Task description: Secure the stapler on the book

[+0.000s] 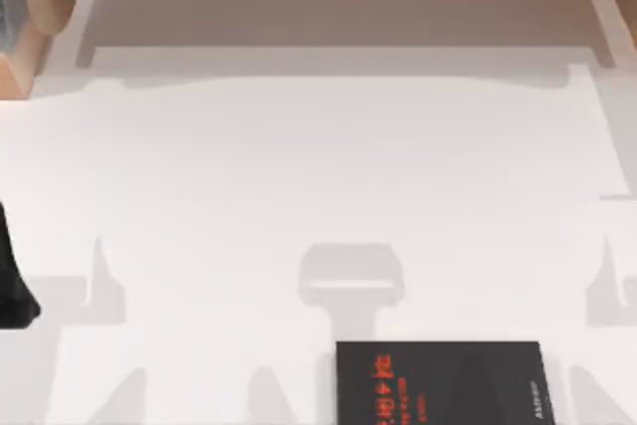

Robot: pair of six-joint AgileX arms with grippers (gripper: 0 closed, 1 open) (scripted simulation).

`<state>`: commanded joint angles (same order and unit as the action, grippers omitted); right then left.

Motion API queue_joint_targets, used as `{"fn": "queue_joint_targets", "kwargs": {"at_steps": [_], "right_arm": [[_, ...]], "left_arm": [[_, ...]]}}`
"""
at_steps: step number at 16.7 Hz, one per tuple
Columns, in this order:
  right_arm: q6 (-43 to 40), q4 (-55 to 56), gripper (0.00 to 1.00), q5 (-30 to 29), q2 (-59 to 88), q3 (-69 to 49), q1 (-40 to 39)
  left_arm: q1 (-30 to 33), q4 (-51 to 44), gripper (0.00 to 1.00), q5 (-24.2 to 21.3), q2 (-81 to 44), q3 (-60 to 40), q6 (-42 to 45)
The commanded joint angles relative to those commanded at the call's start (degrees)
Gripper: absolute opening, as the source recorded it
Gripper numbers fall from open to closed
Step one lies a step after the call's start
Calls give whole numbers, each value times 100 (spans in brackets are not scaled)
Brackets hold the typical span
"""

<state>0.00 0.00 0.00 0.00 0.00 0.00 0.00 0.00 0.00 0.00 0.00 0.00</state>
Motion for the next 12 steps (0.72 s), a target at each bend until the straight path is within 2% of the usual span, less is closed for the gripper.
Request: {"fn": "queue_joint_targets", "kwargs": {"at_steps": [6, 12], "right_arm": [[1, -435, 100, -8, 550, -546, 215], [-23, -2091, 100, -57, 2982, -2947, 929]], "left_arm": [[0, 0, 100, 0, 0, 0, 0], [0, 0, 100, 0, 0, 0, 0]]}}
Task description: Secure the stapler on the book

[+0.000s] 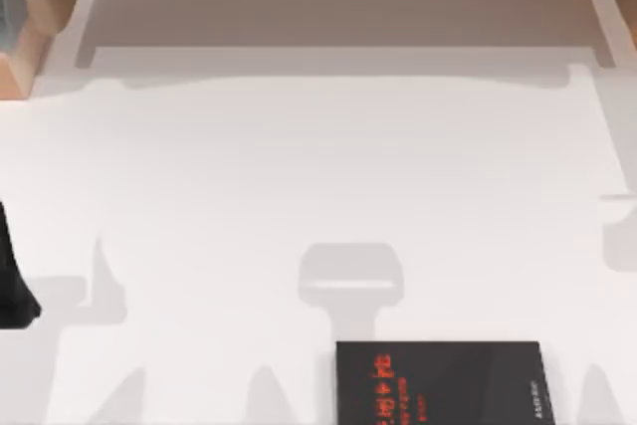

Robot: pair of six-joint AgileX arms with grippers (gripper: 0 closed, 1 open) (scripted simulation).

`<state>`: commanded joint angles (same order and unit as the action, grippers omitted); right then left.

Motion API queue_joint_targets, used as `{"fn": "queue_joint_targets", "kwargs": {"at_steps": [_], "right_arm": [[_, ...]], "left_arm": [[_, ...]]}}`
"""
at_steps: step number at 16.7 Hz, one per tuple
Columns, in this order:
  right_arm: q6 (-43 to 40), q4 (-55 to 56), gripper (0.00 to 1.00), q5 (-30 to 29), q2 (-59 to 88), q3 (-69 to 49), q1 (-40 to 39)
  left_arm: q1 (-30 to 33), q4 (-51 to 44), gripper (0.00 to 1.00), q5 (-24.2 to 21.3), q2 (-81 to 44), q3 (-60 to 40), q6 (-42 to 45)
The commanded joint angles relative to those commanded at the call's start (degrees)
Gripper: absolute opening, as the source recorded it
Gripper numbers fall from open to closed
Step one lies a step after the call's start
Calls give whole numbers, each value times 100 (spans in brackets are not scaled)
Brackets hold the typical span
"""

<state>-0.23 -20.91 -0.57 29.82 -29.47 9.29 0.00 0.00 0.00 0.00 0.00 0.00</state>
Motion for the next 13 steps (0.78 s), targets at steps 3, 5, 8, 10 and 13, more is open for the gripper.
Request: {"fn": "queue_joint_targets", "kwargs": {"at_steps": [3, 5, 8, 10, 13], "right_arm": [[-38, -1015, 100, -28, 1659, -1688, 364], [-79, -1705, 100, -42, 2849, -2911, 589], [-166, -2711, 100, -45, 4699, -4802, 867], [-237, -3348, 100, -38, 5918, -6049, 1003], [-358, -4222, 100, -18, 7653, -7786, 1144]], "left_arm": [[0, 0, 100, 0, 0, 0, 0], [0, 0, 100, 0, 0, 0, 0], [0, 0, 100, 0, 0, 0, 0], [0, 0, 100, 0, 0, 0, 0], [0, 0, 100, 0, 0, 0, 0]]}}
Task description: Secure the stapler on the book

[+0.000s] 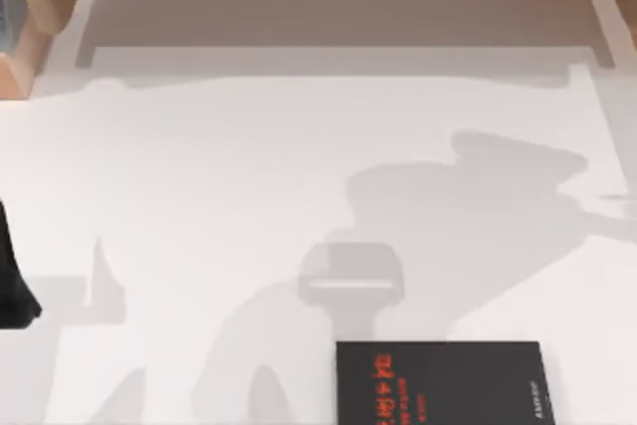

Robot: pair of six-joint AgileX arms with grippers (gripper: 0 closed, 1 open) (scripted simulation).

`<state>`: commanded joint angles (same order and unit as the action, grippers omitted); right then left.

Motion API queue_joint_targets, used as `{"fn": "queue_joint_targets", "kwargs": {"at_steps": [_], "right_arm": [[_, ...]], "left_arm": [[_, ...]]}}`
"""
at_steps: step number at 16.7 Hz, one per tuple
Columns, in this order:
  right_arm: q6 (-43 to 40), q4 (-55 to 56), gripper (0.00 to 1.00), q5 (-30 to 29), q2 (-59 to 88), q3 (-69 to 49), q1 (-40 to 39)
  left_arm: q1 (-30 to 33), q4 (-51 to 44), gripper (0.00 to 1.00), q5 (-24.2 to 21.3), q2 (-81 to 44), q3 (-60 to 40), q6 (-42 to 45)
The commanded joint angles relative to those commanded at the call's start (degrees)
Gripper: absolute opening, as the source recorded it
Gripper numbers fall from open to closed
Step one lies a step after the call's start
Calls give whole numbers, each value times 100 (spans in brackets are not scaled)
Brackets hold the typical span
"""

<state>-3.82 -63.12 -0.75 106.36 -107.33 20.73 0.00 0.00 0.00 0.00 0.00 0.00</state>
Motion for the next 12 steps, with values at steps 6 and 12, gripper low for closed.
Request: {"fn": "queue_joint_targets", "kwargs": {"at_steps": [6, 12], "right_arm": [[-240, -1339, 100, 33, 2824, -2587, 155], [-370, -1879, 100, 105, 4216, -3875, 45]], "left_arm": [[0, 0, 100, 0, 0, 0, 0], [0, 0, 100, 0, 0, 0, 0]]}}
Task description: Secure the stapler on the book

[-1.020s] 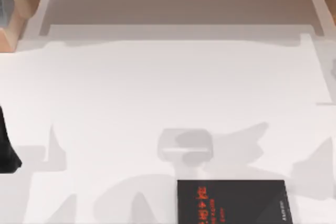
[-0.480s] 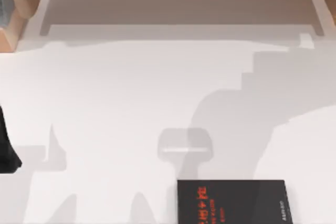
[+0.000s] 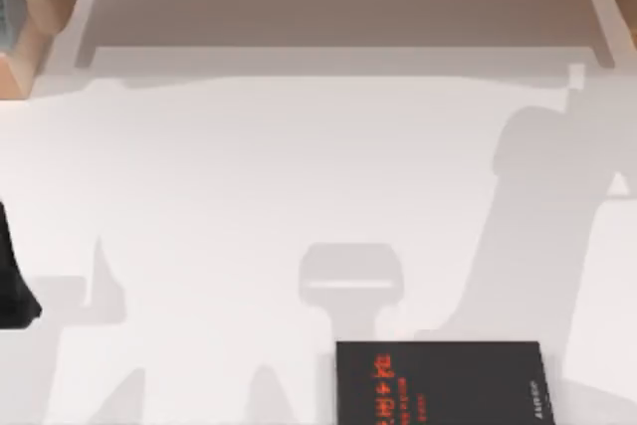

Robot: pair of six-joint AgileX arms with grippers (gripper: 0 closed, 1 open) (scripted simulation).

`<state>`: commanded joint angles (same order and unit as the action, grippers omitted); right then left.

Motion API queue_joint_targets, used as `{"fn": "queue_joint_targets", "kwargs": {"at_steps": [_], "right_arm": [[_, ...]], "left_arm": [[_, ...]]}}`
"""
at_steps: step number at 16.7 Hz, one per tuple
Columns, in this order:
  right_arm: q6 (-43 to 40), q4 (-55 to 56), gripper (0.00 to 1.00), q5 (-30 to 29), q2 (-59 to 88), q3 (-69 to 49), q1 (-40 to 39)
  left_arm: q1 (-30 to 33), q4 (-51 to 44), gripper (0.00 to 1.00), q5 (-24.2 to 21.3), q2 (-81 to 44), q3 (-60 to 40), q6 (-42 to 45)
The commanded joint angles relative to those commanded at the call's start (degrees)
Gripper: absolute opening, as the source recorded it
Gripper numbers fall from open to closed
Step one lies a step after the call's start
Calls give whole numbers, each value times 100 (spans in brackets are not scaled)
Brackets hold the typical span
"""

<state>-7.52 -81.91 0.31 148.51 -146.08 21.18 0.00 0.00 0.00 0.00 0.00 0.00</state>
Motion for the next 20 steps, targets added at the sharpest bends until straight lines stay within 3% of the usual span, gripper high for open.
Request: {"fn": "queue_joint_targets", "kwargs": {"at_steps": [20], "right_arm": [[-187, 169, 100, 32, -325, 473, 132]], "left_arm": [[0, 0, 100, 0, 0, 0, 0]]}}
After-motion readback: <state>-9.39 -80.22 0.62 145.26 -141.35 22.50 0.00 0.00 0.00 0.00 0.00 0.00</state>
